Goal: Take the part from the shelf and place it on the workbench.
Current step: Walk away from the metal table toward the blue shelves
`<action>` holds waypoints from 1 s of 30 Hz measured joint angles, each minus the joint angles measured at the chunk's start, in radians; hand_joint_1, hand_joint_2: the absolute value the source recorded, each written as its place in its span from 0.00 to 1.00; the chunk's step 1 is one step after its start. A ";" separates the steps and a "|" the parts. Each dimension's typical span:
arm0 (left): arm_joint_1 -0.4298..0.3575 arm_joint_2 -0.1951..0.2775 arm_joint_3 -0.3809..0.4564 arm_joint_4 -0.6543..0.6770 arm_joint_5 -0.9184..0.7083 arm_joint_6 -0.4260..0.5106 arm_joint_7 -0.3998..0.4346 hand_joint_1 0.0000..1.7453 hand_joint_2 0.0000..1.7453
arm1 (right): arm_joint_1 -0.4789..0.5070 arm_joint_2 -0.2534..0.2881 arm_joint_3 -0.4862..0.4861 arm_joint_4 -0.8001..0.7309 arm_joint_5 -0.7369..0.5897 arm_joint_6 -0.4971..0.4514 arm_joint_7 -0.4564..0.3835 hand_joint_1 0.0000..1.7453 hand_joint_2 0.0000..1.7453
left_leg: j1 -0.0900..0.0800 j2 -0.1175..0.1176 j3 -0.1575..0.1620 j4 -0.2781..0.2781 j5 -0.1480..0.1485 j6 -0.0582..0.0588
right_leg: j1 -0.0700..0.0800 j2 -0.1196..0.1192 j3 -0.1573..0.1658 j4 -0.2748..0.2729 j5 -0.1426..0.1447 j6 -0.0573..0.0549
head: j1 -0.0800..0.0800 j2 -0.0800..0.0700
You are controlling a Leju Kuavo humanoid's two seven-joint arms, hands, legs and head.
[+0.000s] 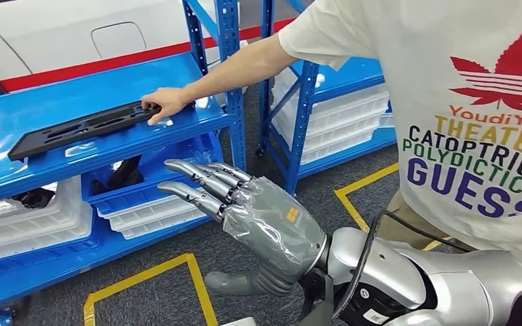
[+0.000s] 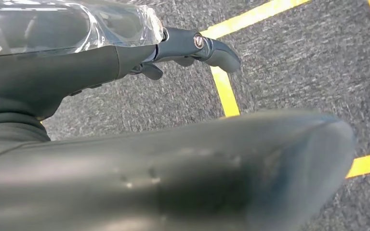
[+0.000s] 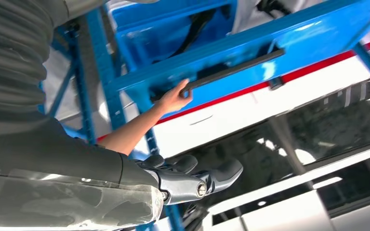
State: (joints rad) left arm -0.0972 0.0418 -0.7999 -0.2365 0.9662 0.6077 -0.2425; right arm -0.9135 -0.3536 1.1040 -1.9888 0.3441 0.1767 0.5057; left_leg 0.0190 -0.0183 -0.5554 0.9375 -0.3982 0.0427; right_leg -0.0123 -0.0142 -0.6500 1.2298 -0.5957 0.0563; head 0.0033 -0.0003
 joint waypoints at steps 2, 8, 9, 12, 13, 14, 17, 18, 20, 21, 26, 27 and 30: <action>0.002 0.000 0.000 0.000 0.000 0.000 0.000 0.00 0.00 | 0.007 0.000 0.001 0.002 -0.001 0.000 -0.001 0.00 1.00 | -0.001 -0.026 0.002 0.000 0.000 0.000 | 0.000 0.003 -0.019 0.018 0.021 -0.003 | 0.000 0.000; 0.002 -0.005 -0.001 0.000 0.002 0.000 -0.001 0.00 0.25 | 0.009 0.000 0.002 0.004 -0.003 -0.001 -0.003 0.00 0.00 | 0.000 -0.089 -0.001 0.001 0.001 -0.022 | 0.006 0.073 0.106 -0.280 0.156 -0.028 | 0.000 0.000; 0.005 -0.004 -0.001 0.000 0.004 0.000 -0.002 0.00 0.50 | 0.009 0.000 0.002 0.004 0.001 -0.005 0.002 0.00 0.00 | 0.002 -0.093 -0.003 -0.002 0.002 -0.029 | 0.006 0.067 0.107 -0.283 0.159 -0.031 | 0.001 0.000; 0.009 -0.004 -0.002 0.000 0.016 0.000 -0.004 0.00 1.00 | 0.034 0.005 -0.001 0.004 0.045 -0.043 0.049 0.00 0.00 | 0.001 -0.051 -0.025 0.048 -0.033 -0.045 | -0.002 0.047 0.114 -0.299 0.170 -0.048 | -0.005 0.000; 0.007 -0.005 -0.002 0.000 0.021 0.000 -0.005 0.00 1.00 | 0.051 0.007 -0.004 0.005 0.062 -0.062 0.066 0.00 0.00 | 0.001 -0.027 -0.051 0.107 -0.065 -0.049 | -0.001 0.040 0.115 -0.302 0.171 -0.051 | -0.008 0.000; 0.005 -0.005 -0.002 0.000 0.024 0.000 -0.007 0.00 1.00 | 0.070 0.008 -0.007 0.007 0.077 -0.080 0.080 0.00 0.00 | 0.001 -0.010 -0.086 0.181 -0.101 -0.054 | 0.000 0.034 0.115 -0.302 0.171 -0.054 | -0.011 0.000; 0.006 -0.005 -0.002 0.000 0.029 -0.004 -0.019 0.00 1.00 | 0.121 0.008 -0.017 0.018 0.106 -0.108 0.098 0.00 0.00 | 0.004 0.002 -0.141 0.296 -0.132 -0.064 | 0.001 0.020 0.113 -0.301 0.170 -0.054 | -0.011 0.000; 0.007 -0.004 -0.002 0.000 0.030 -0.006 -0.022 0.00 1.00 | 0.133 0.008 -0.021 0.021 0.111 -0.110 0.097 0.00 0.00 | 0.005 0.004 -0.118 0.252 -0.106 -0.066 | 0.001 0.017 0.114 -0.301 0.169 -0.053 | -0.011 0.000; 0.007 -0.004 -0.002 0.000 0.031 -0.013 -0.028 0.00 1.00 | 0.149 0.007 -0.030 0.028 0.115 -0.110 0.091 0.00 0.00 | 0.006 0.013 -0.039 0.098 -0.042 -0.063 | 0.003 0.015 0.116 -0.298 0.166 -0.047 | -0.012 0.000; 0.006 -0.003 -0.002 0.000 0.031 -0.015 -0.031 0.00 1.00 | 0.155 0.007 -0.035 0.030 0.116 -0.110 0.087 0.00 0.00 | 0.004 0.017 -0.008 0.036 -0.020 -0.057 | 0.006 0.014 0.116 -0.297 0.164 -0.043 | -0.011 0.000; 0.005 -0.003 -0.002 0.000 0.036 -0.004 -0.037 0.00 1.00 | 0.173 0.006 -0.053 0.039 0.135 -0.099 0.090 0.00 0.25 | 0.001 0.016 0.014 -0.010 -0.005 -0.019 | 0.008 0.013 0.113 -0.281 0.147 -0.018 | -0.008 0.000; 0.004 -0.003 -0.002 0.000 0.036 -0.002 -0.038 0.00 1.00 | 0.175 0.006 -0.056 0.041 0.136 -0.097 0.092 0.00 0.50 | 0.004 0.016 0.016 -0.012 -0.003 -0.013 | 0.006 0.013 0.099 -0.247 0.125 -0.014 | -0.008 0.000; 0.002 -0.003 -0.002 0.000 0.036 0.004 -0.039 0.00 1.00 | 0.187 0.004 -0.063 0.045 0.129 -0.090 0.092 0.00 1.00 | 0.005 0.015 0.017 -0.013 -0.002 -0.003 | 0.003 0.014 0.002 -0.043 0.030 -0.004 | -0.005 0.000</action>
State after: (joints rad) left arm -0.0949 0.0389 -0.8017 -0.2361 1.0018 0.6119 -0.2814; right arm -0.7264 -0.3495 1.0414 -1.9433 0.4729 0.0866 0.5982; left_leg 0.0236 -0.0031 -0.5389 0.9246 -0.4006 0.0394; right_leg -0.0096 -0.0005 -0.6477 1.1870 -0.5658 0.0524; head -0.0018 -0.0003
